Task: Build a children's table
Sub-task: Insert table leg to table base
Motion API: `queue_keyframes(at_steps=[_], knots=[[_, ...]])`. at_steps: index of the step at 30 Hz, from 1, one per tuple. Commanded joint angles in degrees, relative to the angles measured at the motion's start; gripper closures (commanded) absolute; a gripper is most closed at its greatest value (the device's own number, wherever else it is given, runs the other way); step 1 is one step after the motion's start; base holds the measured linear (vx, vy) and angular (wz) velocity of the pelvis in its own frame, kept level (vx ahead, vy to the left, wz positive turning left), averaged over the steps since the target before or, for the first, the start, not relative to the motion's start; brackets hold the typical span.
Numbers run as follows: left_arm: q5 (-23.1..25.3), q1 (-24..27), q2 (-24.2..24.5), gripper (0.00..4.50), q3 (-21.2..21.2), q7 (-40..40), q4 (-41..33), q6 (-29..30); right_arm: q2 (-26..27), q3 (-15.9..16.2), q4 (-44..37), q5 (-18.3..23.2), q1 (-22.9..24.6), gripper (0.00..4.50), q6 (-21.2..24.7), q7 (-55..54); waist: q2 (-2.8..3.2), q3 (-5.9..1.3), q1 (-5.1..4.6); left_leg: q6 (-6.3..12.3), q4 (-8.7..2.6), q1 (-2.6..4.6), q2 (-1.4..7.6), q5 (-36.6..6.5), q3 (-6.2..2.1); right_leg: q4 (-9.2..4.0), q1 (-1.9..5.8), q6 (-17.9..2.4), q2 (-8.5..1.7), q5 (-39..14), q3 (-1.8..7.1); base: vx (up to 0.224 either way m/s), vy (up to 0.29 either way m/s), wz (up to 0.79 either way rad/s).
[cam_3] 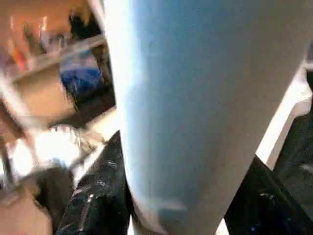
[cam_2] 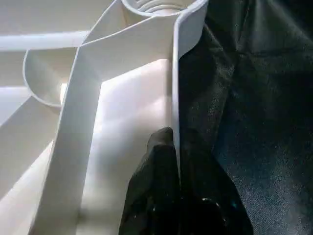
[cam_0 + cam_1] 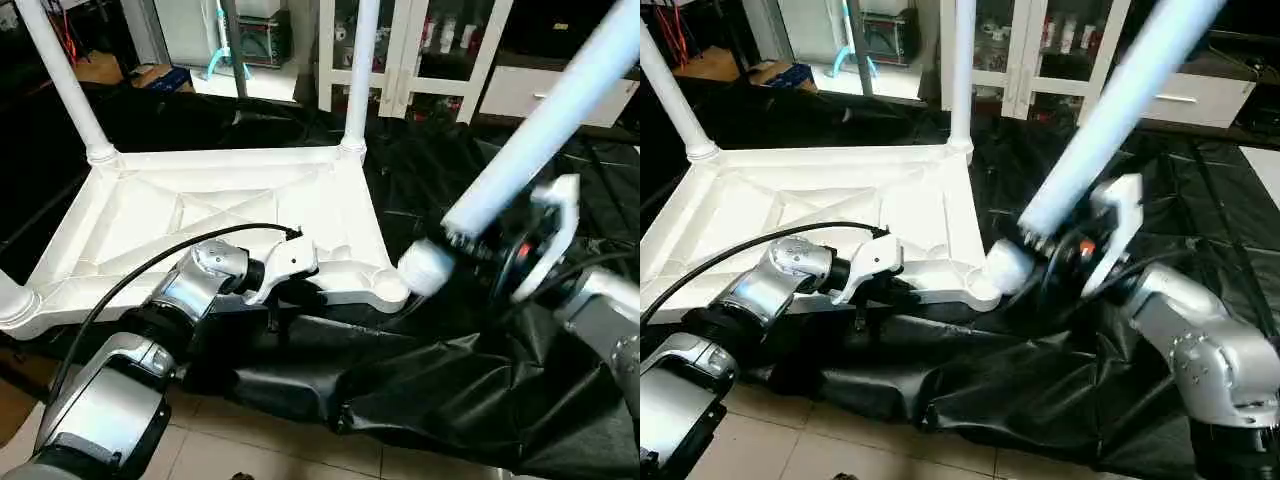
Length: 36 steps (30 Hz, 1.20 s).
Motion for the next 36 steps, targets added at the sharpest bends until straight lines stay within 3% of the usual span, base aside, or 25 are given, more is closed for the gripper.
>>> queue_keyframes(at_steps=[1, 2, 3, 4, 6, 7, 9, 10, 11, 12, 13, 15, 21, 29, 31, 33, 36], knots=[[2.18, 3.62, 1.57, 4.49, -1.8, -0.63, -1.4, 0.78, 0.87, -4.41, 5.08, 13.72, -0.48, 2.65, 8.11, -7.86, -0.26, -3.05, 0.16, 1.05, -5.17, 1.34, 0.09, -10.97, 0.4, -3.38, 2.47, -17.84, -0.21, -1.89, 0.04, 0.0, 0.0, 0.0], [2.18, 3.62, 1.57, 4.49, -1.8, -0.63, -1.4, 0.78, 0.87, -4.41, 5.08, 13.72, -0.48, 2.65, 8.11, -7.86, -0.06, -3.06, 0.18, 0.63, -5.12, 1.5, 0.01, -11.24, 0.56, -3.58, 2.33, -17.84, -0.21, -2.35, 0.1, 0.0, 0.0, 0.0], [2.17, 3.72, 1.6, 4.49, -1.77, -0.67, -1.52, 0.8, 0.93, -4.56, 5.29, 14.43, -0.49, 2.65, 8.28, -8.22, -0.39, -3.21, 0.25, 0.39, -5.04, 1.47, -0.06, -10.64, 0.81, -3.6, 2.42, -17.49, -0.08, -1.73, 0.11, 0.0, 0.0, 0.0], [1.73, 6.02, 2.6, 4.49, -1.41, -1.32, -5.14, 1.86, 0.6, -5.4, 7.16, 26.74, 0.33, 2.65, 8.94, -10.55, -0.88, -3.11, 0.24, 0.67, -5.04, 1.38, -0.11, -9.71, 0.89, -3.59, 2.49, -17.38, -0.1, -0.94, 0.2, 0.0, 0.0, 0.0], [1.13, 9.14, 4.03, 4.49, -1.01, -1.75, -10.66, 3.87, -0.58, -5.26, 6.94, 39.04, 2.17, 2.65, 8.14, -9.43, -0.39, -3.31, 0.57, 2.98, -5.03, 1.19, 0.27, -7.04, 0.72, -3.14, 3.01, -17.35, -0.43, 3.18, 0.27, 0.0, 0.0, 0.0], [1.13, 9.14, 4.03, 4.49, -1.01, -1.75, -10.66, 3.87, -0.58, -5.26, 6.94, 39.04, 2.17, 2.65, 8.14, -9.43, -0.45, -3.27, 0.53, 3.48, -4.91, 1.14, 0.14, -6.4, 0.85, -3.15, 2.84, -17.15, -0.14, 3.83, 0.2, 0.0, 0.0, 0.0], [0.47, 12.06, 5.18, 4.49, -0.68, -1.87, -15.88, 6.01, -0.29, -7.37, 7.12, 47.28, 2.91, 2.65, 10.05, -9.11, -0.73, -3.21, 0.62, 4.51, -4.85, 1.19, 0.08, -5.15, 1.08, -3.11, 2.68, -17.31, -0.03, 4.13, 0.21, 0.0, 0.0, 0.0], [0.47, 12.06, 5.18, 4.49, -0.68, -1.87, -15.88, 6.01, -0.29, -7.37, 7.12, 47.28, 2.91, 2.65, 10.05, -9.11, -0.65, -3.13, 0.62, 4.72, -4.91, 1.11, 0.1, -5.17, 1.06, -3.18, 2.62, -17.29, -0.02, 3.59, 0.18, 0.0, 0.0, 0.0], [0.17, 13.47, 5.7, 4.49, -0.56, -1.74, -18.39, 7.13, -0.37, -8.15, 7.11, 49.89, 2.99, 2.65, 11.29, -8.64, -0.59, -3.03, 0.65, 4.5, -4.96, 1.33, 0.17, -5.87, 1.21, -3.41, 2.36, -17.17, 0.01, 1.57, 0.14, 0.0, 0.0, 0.0], [-0.15, 15.49, 6.39, 4.49, -0.35, -1.39, -21.89, 8.79, -0.59, -8.98, 6.82, 54.02, 3.17, 2.65, 12.62, -8.28, -1.17, -2.84, 0.56, 4.45, -5.13, 1.16, 0.22, -6.22, 1.18, -3.54, 2.41, -16.92, 0.05, 0.06, 0.1, 0.0, 0.0, 0.0], [-0.31, 16.43, 6.7, 4.49, -0.23, -1.23, -23.48, 9.67, -0.78, -9.3, 6.56, 55.93, 3.2, 2.65, 13.23, -7.96, -0.9, -2.85, 0.63, 4.3, -5.24, 1.14, 0.28, -6.41, 1.05, -3.42, 2.49, -16.87, -0.06, -0.73, 0.07, 0.0, 0.0, 0.0], [-0.36, 18.23, 7.24, 4.49, 0.13, -0.82, -26.84, 11.71, -0.71, -10.03, 6.39, 57.66, 2.93, 2.65, 14.38, -7.27, -0.85, -2.65, 0.54, 3.8, -5.4, 1.32, 0.35, -7.49, 1.16, -3.88, 2.06, -16.0, 0.01, -4.14, 0.05, 0.0, 0.0, 0.0], [-0.72, 20.75, 7.57, 4.49, 0.96, 0.21, -30.99, 14.47, 0.65, -11.84, 6.24, 57.7, 1.48, 2.65, 15.78, -3.74, -0.87, -2.38, 0.42, 1.42, -5.84, 1.17, 0.26, -10.02, 1.1, -4.42, 1.62, -13.62, -0.02, -9.72, 0.1, 0.0, 0.0, 0.0], [-0.27, 22.89, 7.46, 4.49, 1.04, 1.69, -36.12, 18.27, 1.87, -14.05, 6.89, 57.7, 0.49, 2.65, 16.75, -4.53, -0.74, -2.61, 0.6, 1.76, -5.68, 1.14, 0.08, -6.32, 1.2, -4.11, 1.77, -13.75, 0.16, -4.47, 0.05, 0.0, 0.0, 0.0], [-0.3, 23.0, 7.42, 4.49, 1.11, 1.94, -36.36, 18.32, 1.92, -13.86, 6.51, 57.7, 0.73, 2.65, 15.63, -6.06, -0.72, -2.62, 0.65, 1.94, -5.68, 1.13, 0.08, -5.92, 1.21, -4.12, 1.77, -13.78, 0.14, -4.16, 0.06, 0.0, 0.0, 0.0], [-0.19, 23.02, 7.42, 4.49, 1.04, 2.32, -36.59, 18.54, 1.17, -12.02, 5.49, 57.44, 1.37, 2.65, 9.64, -13.07, -0.63, -2.53, 0.69, 1.42, -5.75, 1.29, 0.15, -5.64, 1.25, -4.24, 1.62, -13.35, 0.13, -4.42, 0.1, 0.0, 0.0, 0.0], [-0.02, 23.18, 7.4, 4.49, 1.05, 2.63, -37.14, 19.09, 4.81, -11.88, 9.72, 55.33, -0.25, 2.65, 1.81, -25.88, -0.56, -2.42, 0.44, -0.27, -5.97, 1.44, 0.03, -7.24, 1.34, -4.55, 1.3, -12.3, 0.15, -7.34, 0.12, 0.0, 0.0, 0.0]])
